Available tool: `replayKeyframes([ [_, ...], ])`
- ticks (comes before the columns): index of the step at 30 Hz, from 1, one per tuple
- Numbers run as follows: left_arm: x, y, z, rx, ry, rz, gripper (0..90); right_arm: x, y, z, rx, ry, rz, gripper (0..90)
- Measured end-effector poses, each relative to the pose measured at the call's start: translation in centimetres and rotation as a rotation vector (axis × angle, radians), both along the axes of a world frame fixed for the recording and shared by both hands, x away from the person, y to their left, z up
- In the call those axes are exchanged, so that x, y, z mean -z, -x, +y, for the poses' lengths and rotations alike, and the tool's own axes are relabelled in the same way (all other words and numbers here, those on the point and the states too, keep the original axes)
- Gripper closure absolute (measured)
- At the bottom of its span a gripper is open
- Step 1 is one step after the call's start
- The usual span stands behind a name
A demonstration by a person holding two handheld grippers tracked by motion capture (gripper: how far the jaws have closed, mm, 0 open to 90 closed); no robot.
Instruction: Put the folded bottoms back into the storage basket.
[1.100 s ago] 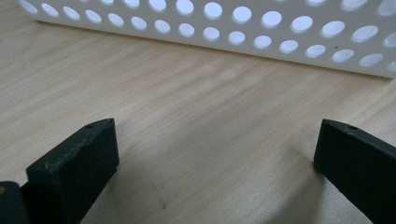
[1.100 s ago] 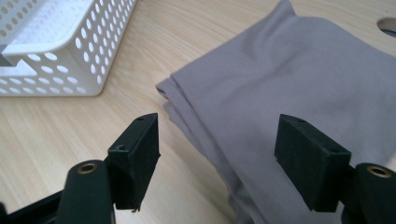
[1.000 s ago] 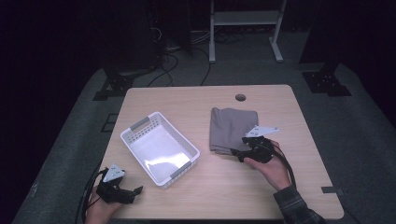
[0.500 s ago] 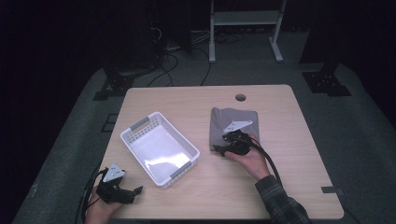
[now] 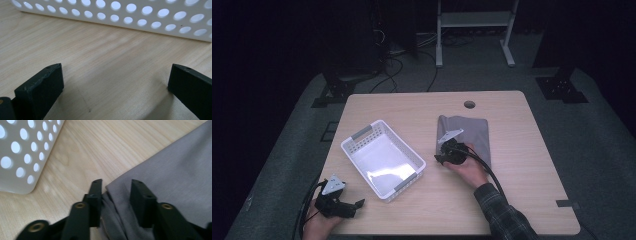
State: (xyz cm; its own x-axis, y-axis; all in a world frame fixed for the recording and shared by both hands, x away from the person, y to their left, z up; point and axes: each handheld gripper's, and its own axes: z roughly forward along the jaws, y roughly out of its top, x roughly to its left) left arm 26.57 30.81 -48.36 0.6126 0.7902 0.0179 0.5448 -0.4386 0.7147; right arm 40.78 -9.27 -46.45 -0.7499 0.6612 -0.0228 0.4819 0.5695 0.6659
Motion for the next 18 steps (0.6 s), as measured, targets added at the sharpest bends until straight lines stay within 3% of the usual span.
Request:
replayKeyframes([
  [5,0.0,0.0,0.0,-0.004,0.002,0.000,0.0,0.2,0.0,0.0,0.016,0.006,0.000,81.8],
  [12,0.0,0.0,0.0,-0.006,0.002,0.001,0.0,0.1,0.4,-0.5,0.010,-0.019,0.047,83.7],
  [18,0.0,0.0,0.0,-0.007,0.003,-0.001,0.0,0.1,2.8,-1.8,-0.061,-0.043,0.074,83.5],
])
